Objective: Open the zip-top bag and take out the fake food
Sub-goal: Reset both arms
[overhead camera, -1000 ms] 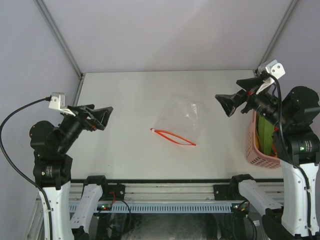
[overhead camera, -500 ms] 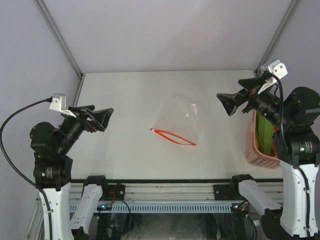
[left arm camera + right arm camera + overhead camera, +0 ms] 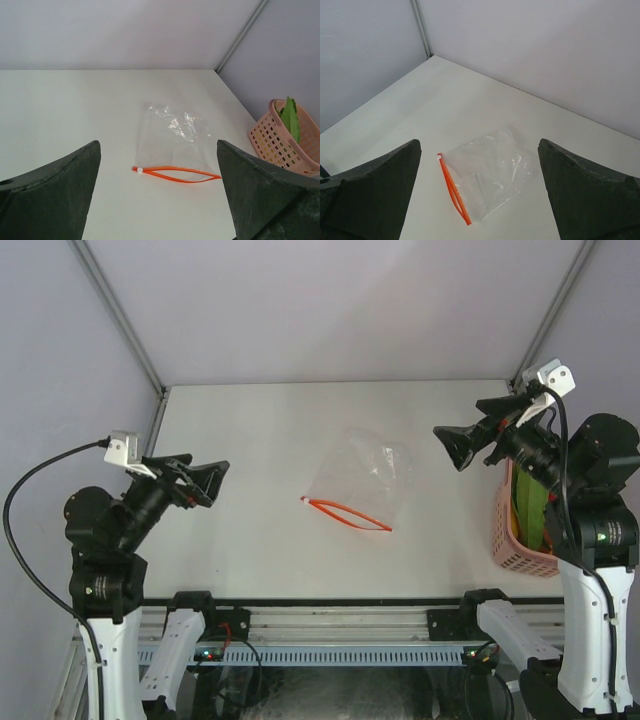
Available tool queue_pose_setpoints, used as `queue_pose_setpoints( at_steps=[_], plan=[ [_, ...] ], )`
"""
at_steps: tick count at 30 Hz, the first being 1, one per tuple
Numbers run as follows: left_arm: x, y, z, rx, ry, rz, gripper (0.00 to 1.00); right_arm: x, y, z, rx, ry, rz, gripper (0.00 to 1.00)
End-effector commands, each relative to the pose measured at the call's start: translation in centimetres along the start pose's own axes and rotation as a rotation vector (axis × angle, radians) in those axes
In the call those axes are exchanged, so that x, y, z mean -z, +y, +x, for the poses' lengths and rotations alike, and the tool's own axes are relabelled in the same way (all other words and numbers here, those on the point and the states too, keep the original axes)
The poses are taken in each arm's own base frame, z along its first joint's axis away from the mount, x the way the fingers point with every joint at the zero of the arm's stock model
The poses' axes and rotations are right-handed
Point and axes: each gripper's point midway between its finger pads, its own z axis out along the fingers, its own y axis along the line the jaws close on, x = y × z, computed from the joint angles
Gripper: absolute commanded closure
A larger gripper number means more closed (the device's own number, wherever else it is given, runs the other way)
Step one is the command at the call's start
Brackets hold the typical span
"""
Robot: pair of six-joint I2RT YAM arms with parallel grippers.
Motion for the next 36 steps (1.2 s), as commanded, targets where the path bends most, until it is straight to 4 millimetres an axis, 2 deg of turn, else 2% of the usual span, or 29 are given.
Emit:
queue_pose_setpoints(
  at_steps=[1,36],
  plan=[
    [-0.18,-0.07,-0.01,-0.025,-0.006,0.014,0.0,0.24,-0.15,-1.13,0.004,-0.046,0.014,0.0],
    [-0.23,-0.07,0.97,-0.034,-0.003,0.034,0.0,0.26,-0.65,-0.73,0.008,-0.038,0.023,0.0]
  ],
)
